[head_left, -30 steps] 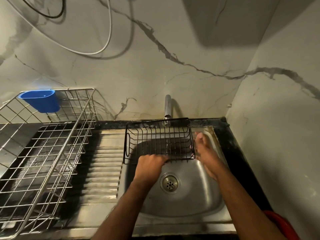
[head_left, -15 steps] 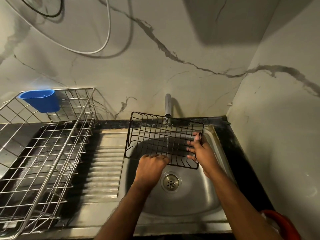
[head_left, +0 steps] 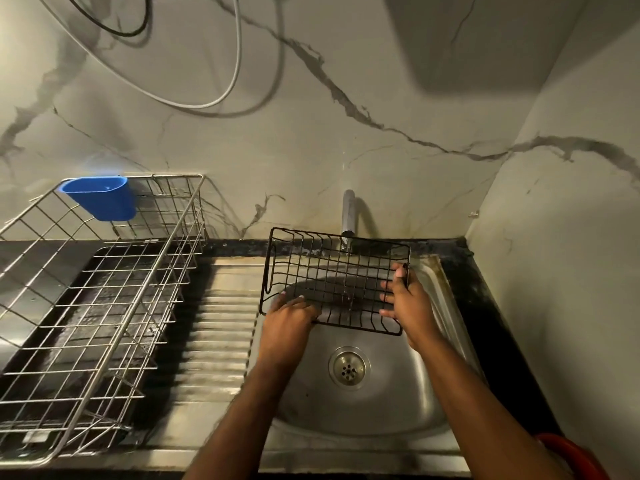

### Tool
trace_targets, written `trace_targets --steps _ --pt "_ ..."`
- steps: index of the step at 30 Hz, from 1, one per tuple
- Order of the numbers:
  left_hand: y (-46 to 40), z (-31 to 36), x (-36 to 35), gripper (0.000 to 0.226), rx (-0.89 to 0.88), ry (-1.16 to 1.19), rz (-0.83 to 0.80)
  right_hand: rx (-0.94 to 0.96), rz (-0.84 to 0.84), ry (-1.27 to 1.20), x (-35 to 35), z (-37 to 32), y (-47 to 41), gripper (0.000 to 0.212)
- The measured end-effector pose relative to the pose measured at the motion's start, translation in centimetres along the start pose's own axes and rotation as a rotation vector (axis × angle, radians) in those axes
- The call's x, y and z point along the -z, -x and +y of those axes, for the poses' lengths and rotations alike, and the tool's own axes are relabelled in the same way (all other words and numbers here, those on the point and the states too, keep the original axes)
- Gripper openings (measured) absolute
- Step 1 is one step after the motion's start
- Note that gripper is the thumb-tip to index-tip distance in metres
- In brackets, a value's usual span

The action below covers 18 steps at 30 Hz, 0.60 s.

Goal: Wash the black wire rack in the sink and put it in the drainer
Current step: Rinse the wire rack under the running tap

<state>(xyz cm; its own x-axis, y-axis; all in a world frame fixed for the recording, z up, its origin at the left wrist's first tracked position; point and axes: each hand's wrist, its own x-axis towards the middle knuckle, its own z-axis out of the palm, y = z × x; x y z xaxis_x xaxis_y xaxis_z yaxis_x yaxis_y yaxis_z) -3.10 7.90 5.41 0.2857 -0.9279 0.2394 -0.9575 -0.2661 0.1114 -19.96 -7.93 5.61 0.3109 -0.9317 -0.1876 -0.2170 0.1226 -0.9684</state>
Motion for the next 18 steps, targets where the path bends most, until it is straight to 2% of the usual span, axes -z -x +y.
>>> trace_targets --steps 6,10,15,18 --pt "1.0 -1.8 0.3 0.037 0.098 -0.012 0.022 -0.027 -0.054 -0.008 -0.9 -0.6 -1.1 0.037" --pt "1.5 -2.2 0.5 0.035 0.117 0.002 0.046 -0.027 -0.100 -0.016 -1.8 -0.9 -1.6 0.031" --pt "2.4 -3.2 0.2 0.031 0.137 0.000 0.031 -0.047 -0.143 0.002 -2.8 -1.4 -1.9 0.039" --pt "2.9 -3.5 0.4 0.036 0.147 0.002 0.019 -0.047 -0.194 0.017 -3.5 -1.2 -1.9 0.035"
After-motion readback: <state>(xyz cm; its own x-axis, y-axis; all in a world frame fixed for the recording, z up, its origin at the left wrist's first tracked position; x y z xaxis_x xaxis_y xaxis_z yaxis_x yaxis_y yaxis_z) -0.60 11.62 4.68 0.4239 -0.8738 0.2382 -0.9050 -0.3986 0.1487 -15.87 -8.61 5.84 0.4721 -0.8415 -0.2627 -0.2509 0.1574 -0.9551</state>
